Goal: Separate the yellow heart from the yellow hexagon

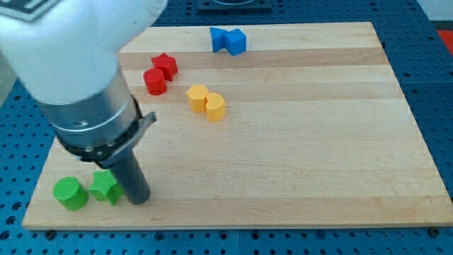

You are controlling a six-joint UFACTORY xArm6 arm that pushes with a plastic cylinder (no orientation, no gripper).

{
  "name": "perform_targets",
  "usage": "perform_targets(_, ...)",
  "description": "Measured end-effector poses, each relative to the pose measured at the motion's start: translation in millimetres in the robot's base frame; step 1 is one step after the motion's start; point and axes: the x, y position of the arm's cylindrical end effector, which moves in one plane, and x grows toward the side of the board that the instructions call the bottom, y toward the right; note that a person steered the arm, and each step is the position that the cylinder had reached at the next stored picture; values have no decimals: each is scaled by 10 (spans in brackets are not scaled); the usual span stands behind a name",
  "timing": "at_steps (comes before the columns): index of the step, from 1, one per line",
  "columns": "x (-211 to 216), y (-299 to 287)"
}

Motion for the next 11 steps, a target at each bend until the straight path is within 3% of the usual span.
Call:
perform_targets(2, 0, -449)
perform_targets(3, -37, -232)
perform_targets(5, -895, 1753)
perform_targets(6, -1508, 1842)
perform_targets(7, -1666, 1443)
perform_targets(9, -1566, 644)
perform_targets(11, -1109, 466)
